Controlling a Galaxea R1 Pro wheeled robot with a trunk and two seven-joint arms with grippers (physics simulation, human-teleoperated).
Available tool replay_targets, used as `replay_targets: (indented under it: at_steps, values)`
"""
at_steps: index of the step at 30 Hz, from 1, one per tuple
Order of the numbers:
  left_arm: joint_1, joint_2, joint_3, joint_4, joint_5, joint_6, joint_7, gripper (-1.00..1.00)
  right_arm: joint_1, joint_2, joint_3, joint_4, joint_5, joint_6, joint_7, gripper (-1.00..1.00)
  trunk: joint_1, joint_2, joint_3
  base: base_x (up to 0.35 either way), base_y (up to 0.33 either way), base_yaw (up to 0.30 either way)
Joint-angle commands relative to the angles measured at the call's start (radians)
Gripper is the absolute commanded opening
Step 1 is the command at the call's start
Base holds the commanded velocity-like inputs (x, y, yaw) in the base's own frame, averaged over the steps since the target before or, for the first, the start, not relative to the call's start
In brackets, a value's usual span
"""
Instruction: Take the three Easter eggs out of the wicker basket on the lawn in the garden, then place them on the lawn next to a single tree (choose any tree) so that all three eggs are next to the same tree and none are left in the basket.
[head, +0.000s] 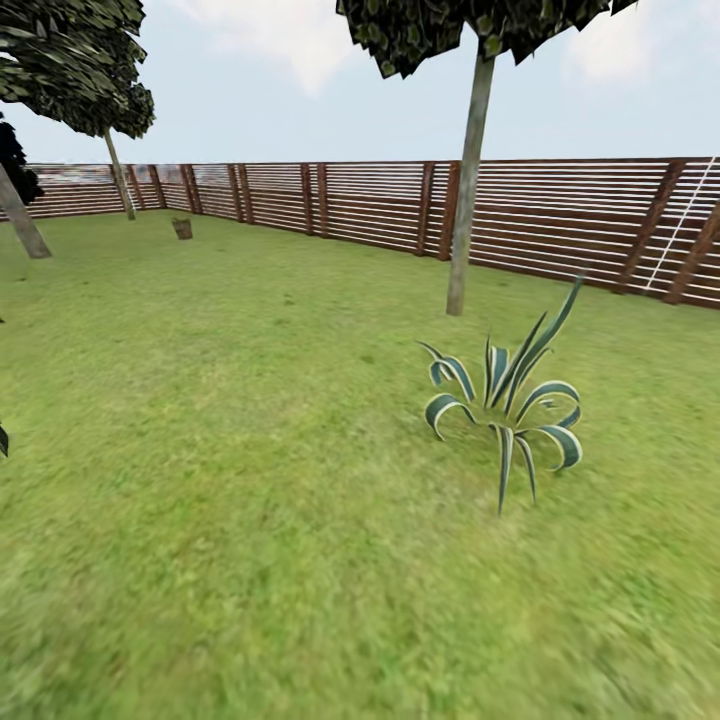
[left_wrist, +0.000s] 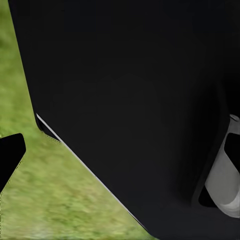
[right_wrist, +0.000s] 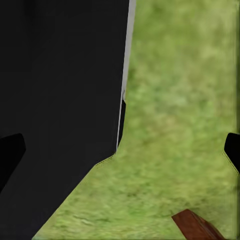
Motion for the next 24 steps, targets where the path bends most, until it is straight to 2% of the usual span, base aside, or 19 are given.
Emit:
replay_targets:
  at_steps: [1, 15, 24]
  values:
    - [0.001, 0.0, 0.0, -0.002, 0.0, -0.001, 0.0, 1.0, -0.001, 0.0, 0.001, 0.003, 0.007, -0.001, -0.001, 1.0, 0.001, 0.0, -0.001, 0.336, 0.0, 0.012]
    - [0.001, 0.0, 0.0, -0.002, -0.001, -0.001, 0.0, 1.0, -0.001, 0.0, 0.0, 0.003, 0.008, -0.001, -0.001, 1.0, 0.001, 0.0, -0.001, 0.336, 0.0, 0.005]
    - [0.0, 0.0, 0.0, -0.002, -0.001, -0.001, 0.0, 1.0, -0.001, 0.0, 0.0, 0.003, 0.007, -0.001, -0.001, 1.0, 0.001, 0.0, -0.001, 0.336, 0.0, 0.23]
